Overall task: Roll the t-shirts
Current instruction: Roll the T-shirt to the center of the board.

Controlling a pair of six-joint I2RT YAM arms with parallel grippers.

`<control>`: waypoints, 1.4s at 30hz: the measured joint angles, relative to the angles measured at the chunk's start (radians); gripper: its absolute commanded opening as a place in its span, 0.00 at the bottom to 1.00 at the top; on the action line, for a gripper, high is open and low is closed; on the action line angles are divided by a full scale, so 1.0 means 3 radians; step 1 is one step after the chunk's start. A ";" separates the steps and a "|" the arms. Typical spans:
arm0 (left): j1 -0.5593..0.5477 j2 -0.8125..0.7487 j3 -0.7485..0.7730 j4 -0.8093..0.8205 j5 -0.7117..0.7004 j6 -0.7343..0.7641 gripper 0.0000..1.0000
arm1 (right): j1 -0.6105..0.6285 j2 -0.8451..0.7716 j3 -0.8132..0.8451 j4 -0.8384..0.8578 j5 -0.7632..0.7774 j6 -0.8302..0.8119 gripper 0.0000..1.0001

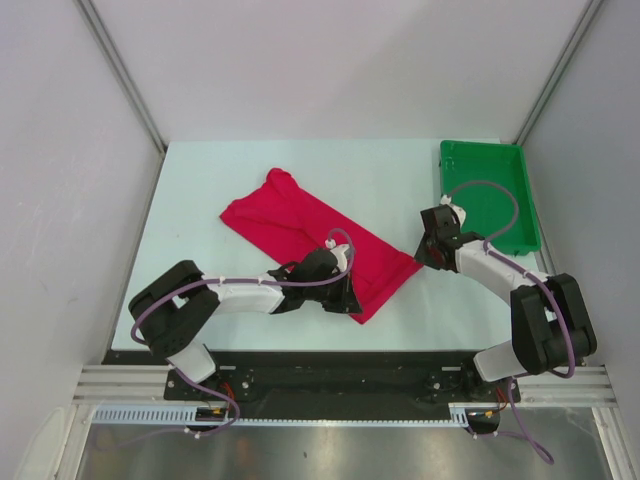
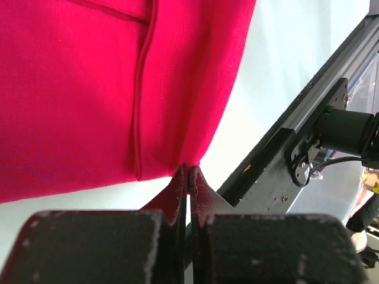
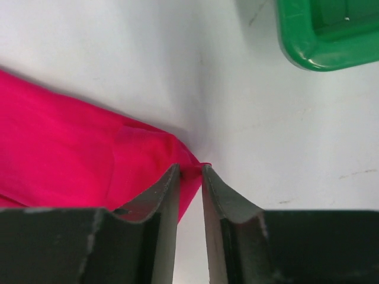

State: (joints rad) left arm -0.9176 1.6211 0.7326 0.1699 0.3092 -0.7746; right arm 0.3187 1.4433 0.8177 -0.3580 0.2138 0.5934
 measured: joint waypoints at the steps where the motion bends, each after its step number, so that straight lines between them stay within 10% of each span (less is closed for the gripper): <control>1: 0.0000 -0.0001 0.0000 0.0000 0.0000 0.0000 0.00 | -0.0001 0.0001 -0.0001 0.0017 -0.0018 0.0004 0.19; 7: 0.0000 -0.0001 0.0000 -0.0001 -0.0001 0.0001 0.00 | 0.0003 0.0001 -0.0001 0.0114 -0.0095 0.0032 0.00; 42: -0.0005 -0.0057 -0.0106 -0.0104 -0.0345 0.0112 0.00 | 0.0359 0.0799 0.0456 0.0328 0.0114 0.0078 0.00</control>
State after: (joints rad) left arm -0.9192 1.6039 0.7010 0.1387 0.2058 -0.7410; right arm 0.4263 1.6829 0.9546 -0.2596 0.2481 0.6167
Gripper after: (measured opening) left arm 0.008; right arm 0.009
